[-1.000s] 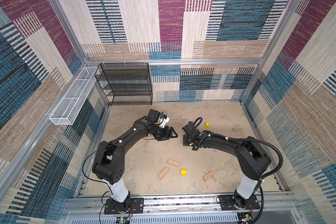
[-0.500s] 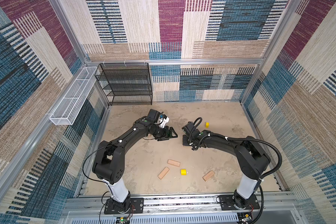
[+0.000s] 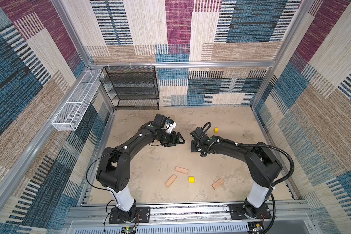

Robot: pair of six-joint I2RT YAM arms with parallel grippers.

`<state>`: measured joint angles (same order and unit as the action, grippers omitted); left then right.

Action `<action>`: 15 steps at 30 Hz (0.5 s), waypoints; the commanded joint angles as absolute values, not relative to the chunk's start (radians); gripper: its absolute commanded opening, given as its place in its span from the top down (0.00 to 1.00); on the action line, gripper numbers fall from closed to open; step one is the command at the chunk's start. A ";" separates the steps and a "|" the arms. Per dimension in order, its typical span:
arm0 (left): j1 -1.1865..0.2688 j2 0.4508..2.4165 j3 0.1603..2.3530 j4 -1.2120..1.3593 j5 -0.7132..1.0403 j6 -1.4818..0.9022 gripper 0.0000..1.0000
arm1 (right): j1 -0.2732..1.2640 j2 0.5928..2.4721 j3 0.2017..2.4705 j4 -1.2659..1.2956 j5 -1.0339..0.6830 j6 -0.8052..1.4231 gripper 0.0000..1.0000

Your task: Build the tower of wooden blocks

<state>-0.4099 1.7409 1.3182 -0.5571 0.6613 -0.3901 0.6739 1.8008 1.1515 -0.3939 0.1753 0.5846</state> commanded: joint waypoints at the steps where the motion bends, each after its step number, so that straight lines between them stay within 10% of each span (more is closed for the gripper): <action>1: -0.408 1.738 1.319 -0.560 0.684 -0.392 0.21 | 0.675 1.801 1.158 -0.391 0.169 0.581 0.67; 15: -0.407 1.741 1.319 -0.559 0.684 -0.393 0.21 | 0.674 1.799 1.158 -0.390 0.163 0.588 0.69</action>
